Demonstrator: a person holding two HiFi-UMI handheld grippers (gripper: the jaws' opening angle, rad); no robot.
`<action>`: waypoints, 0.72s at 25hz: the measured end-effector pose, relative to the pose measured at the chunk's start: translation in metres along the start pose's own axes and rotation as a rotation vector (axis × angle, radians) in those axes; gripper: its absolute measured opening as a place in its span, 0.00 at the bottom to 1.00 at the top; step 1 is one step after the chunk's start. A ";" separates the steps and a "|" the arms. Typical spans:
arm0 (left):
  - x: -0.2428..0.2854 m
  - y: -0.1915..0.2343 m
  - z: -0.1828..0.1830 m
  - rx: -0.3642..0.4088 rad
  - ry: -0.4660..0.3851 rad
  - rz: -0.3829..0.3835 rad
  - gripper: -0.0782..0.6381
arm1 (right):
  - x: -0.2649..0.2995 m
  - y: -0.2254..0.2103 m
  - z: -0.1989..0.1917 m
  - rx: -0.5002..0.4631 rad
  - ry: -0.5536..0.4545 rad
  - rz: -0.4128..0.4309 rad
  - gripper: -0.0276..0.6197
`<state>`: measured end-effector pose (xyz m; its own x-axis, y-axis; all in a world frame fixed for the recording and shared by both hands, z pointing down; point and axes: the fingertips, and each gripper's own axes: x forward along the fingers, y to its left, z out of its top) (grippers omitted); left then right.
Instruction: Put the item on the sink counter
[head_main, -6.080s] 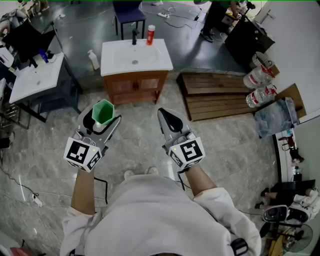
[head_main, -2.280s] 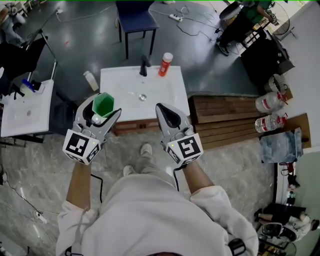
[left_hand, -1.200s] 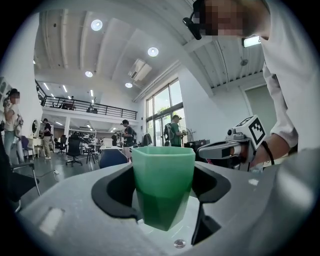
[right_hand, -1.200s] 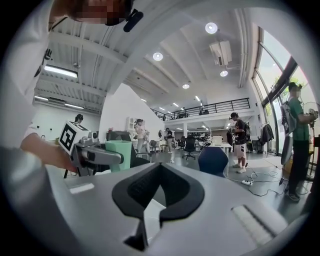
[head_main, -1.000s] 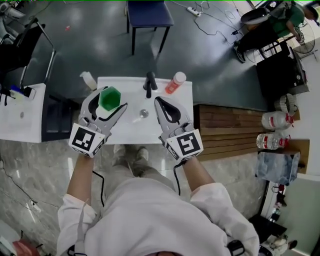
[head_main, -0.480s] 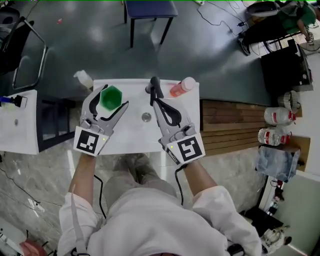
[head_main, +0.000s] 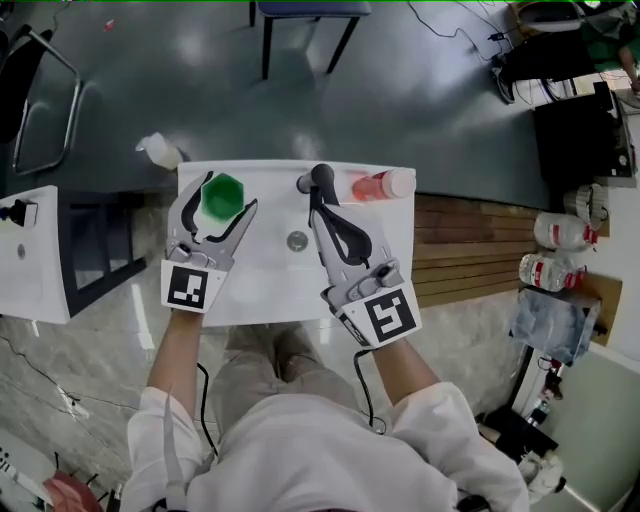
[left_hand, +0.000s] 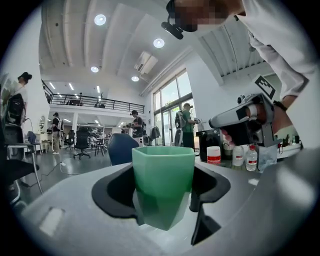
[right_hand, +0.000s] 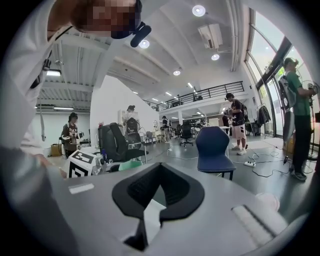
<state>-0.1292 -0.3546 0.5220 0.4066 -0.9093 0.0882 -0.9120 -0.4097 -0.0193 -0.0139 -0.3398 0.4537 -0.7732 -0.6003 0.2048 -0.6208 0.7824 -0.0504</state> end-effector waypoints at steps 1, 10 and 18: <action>0.002 0.002 -0.008 -0.001 0.004 0.017 0.57 | 0.002 0.000 -0.003 0.004 0.002 0.001 0.05; 0.014 0.022 -0.066 -0.037 0.053 0.146 0.57 | 0.025 0.007 -0.020 0.029 0.012 0.023 0.05; 0.015 0.022 -0.098 -0.044 0.081 0.122 0.57 | 0.039 0.018 -0.035 0.048 0.013 -0.024 0.05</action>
<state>-0.1482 -0.3697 0.6208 0.2883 -0.9426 0.1684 -0.9567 -0.2911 0.0084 -0.0506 -0.3434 0.4953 -0.7563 -0.6164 0.2191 -0.6450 0.7586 -0.0925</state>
